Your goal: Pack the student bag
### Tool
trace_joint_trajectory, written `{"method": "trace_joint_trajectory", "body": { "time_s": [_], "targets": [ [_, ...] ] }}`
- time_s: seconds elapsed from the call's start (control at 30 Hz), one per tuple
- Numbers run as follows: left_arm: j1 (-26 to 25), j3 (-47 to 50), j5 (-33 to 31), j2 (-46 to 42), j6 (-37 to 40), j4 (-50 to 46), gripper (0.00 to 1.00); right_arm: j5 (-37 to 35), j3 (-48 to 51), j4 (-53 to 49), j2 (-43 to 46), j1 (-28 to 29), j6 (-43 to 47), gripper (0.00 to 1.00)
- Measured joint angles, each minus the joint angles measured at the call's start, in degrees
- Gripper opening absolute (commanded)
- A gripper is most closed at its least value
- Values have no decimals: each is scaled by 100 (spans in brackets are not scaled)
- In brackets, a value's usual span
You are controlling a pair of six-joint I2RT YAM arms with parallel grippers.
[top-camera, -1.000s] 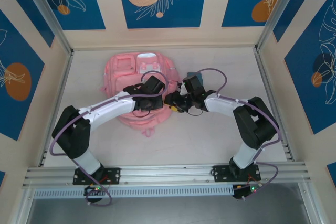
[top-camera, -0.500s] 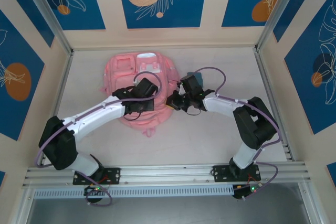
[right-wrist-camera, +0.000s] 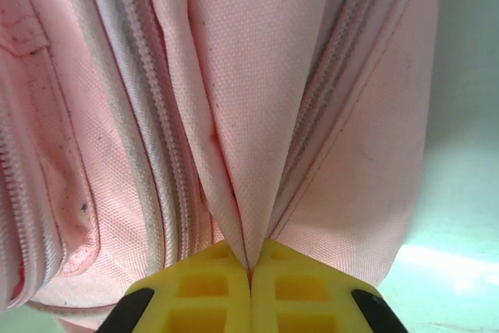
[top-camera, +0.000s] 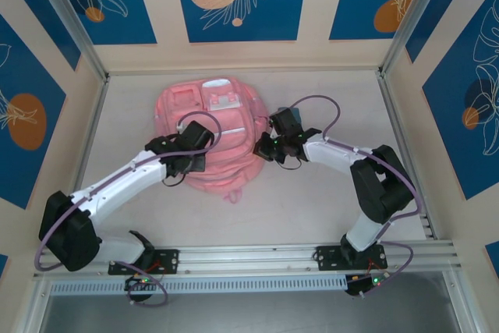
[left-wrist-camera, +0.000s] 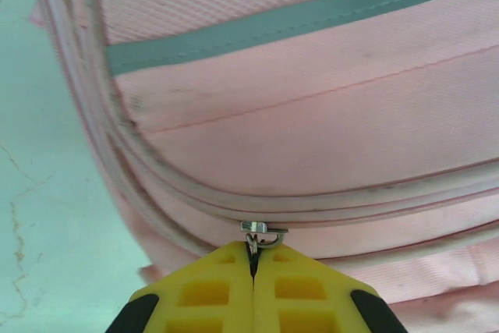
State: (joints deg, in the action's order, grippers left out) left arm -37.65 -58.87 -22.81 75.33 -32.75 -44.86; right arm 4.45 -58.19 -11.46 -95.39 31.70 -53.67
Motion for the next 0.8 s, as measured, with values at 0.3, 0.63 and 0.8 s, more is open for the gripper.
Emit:
{"method": "trace_joint_trajectory", "body": {
  "time_s": [0.3,0.63,0.8],
  "targets": [
    [-9,162,726,-190,796,448,0,-157,20,-385,992,-188,-44,61],
    [-380,162,1606,-243,1086,1102,0,-114,249,-271,1947,-42,-1032,62],
    [-413,144,1637,-168,1084,1137,0,52,195,-247,1541,81,-1464,59]
  ]
}}
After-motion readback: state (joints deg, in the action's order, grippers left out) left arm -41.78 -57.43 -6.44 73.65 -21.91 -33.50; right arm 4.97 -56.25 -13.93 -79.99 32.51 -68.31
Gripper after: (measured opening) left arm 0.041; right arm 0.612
